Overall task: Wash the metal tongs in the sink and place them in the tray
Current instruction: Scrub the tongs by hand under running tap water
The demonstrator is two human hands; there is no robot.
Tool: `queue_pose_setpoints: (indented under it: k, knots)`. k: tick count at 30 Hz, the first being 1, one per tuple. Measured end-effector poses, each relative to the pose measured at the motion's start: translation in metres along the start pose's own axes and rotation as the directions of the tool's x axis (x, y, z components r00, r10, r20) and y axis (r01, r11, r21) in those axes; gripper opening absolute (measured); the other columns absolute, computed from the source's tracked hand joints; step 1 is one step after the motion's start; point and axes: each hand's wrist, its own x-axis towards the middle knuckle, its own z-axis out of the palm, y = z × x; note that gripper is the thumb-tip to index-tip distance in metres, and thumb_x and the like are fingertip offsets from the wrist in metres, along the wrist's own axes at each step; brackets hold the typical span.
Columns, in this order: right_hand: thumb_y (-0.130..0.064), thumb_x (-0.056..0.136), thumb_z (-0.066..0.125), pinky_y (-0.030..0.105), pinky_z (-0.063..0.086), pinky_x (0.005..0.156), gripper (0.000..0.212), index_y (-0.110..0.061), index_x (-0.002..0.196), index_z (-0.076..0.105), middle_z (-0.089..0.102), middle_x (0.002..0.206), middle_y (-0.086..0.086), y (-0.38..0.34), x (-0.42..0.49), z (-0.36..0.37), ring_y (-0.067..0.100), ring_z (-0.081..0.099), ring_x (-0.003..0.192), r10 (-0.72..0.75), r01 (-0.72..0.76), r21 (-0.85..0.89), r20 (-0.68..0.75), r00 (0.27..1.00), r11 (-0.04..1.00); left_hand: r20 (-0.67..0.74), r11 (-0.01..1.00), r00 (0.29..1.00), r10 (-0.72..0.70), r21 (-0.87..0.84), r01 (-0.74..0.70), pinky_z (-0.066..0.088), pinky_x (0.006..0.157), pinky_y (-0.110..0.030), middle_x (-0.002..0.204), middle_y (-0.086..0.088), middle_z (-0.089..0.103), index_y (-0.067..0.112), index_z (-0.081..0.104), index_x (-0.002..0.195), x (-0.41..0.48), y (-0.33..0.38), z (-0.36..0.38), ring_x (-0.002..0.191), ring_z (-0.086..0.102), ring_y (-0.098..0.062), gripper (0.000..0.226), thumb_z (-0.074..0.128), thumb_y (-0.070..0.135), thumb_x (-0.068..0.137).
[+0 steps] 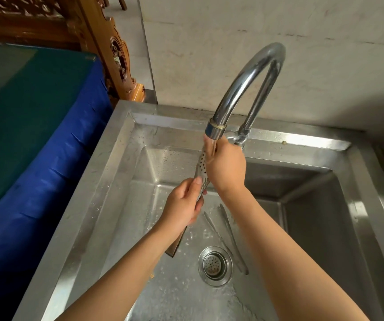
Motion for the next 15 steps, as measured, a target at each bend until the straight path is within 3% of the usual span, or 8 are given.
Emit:
queue_pose_setpoints:
  k: [2, 4, 7, 10, 12, 15]
  knots:
    - [-0.029, 0.100, 0.034, 0.029, 0.031, 0.052, 0.037, -0.014, 0.068, 0.046, 0.051, 0.056, 0.004, 0.001, 0.000, -0.002, 0.018, 0.043, 0.050, 0.123, -0.119, 0.185, -0.007, 0.992, 0.975, -0.020, 0.998, 1.000, 0.015, 0.061, -0.014, 0.021, 0.033, -0.015, 0.042, 0.004, 0.041, 0.014, 0.054, 0.074, 0.003, 0.000, -0.002, 0.029, 0.028, -0.007, 0.035, 0.042, 0.041, 0.094]
    - [-0.027, 0.101, 0.030, 0.029, 0.027, 0.050, 0.037, -0.017, 0.065, 0.038, 0.042, 0.055, -0.004, 0.001, -0.003, -0.004, 0.009, 0.037, 0.048, 0.166, -0.160, 0.315, 0.006, 0.986, 0.936, -0.037, 0.994, 0.999, 0.028, 0.104, -0.024, 0.023, 0.033, -0.016, 0.042, 0.003, 0.043, 0.011, 0.055, 0.075, 0.007, -0.001, -0.005, 0.028, 0.030, -0.007, 0.039, 0.043, 0.044, 0.092]
    - [-0.028, 0.100, 0.028, 0.032, 0.036, 0.064, 0.023, -0.012, 0.092, 0.042, 0.054, 0.083, 0.003, -0.001, -0.011, -0.006, 0.020, 0.050, 0.066, -0.032, 0.006, 0.194, 0.130, 0.991, 0.981, 0.012, 0.999, 1.000, -0.003, 0.049, 0.003, 0.029, 0.035, -0.021, 0.042, 0.005, 0.048, 0.018, 0.057, 0.072, 0.010, -0.002, -0.007, 0.030, 0.035, -0.009, 0.049, 0.037, 0.059, 0.088]
    - [-0.029, 0.101, 0.028, 0.042, 0.047, 0.082, 0.034, -0.010, 0.127, 0.039, 0.047, 0.124, 0.012, 0.003, -0.014, -0.007, 0.032, 0.056, 0.099, -0.183, 0.160, 0.102, 0.287, 0.940, 0.982, 0.069, 0.997, 0.995, -0.069, -0.034, 0.071, 0.033, 0.035, -0.022, 0.046, 0.004, 0.053, 0.025, 0.061, 0.076, 0.013, 0.002, -0.003, 0.033, 0.041, -0.011, 0.071, 0.031, 0.088, 0.062]
    - [-0.029, 0.099, 0.035, 0.046, 0.047, 0.090, 0.041, -0.014, 0.137, 0.030, 0.041, 0.132, 0.011, 0.005, -0.013, -0.010, 0.031, 0.054, 0.107, -0.167, 0.142, 0.096, 0.353, 0.921, 0.985, 0.081, 0.996, 0.994, -0.071, -0.048, 0.075, 0.032, 0.034, -0.020, 0.044, 0.006, 0.052, 0.017, 0.059, 0.092, 0.018, 0.007, 0.002, 0.033, 0.040, -0.010, 0.084, 0.037, 0.091, 0.057]
    - [-0.025, 0.091, 0.052, 0.037, 0.047, 0.084, 0.050, -0.014, 0.135, 0.031, 0.039, 0.120, 0.003, 0.009, -0.010, -0.016, 0.013, 0.050, 0.090, -0.143, 0.071, 0.199, 0.373, 0.917, 0.977, 0.104, 0.992, 0.992, -0.067, -0.099, 0.078, 0.031, 0.035, -0.021, 0.044, 0.005, 0.047, 0.010, 0.055, 0.091, 0.026, 0.016, 0.012, 0.035, 0.039, -0.012, 0.080, 0.048, 0.083, 0.062]
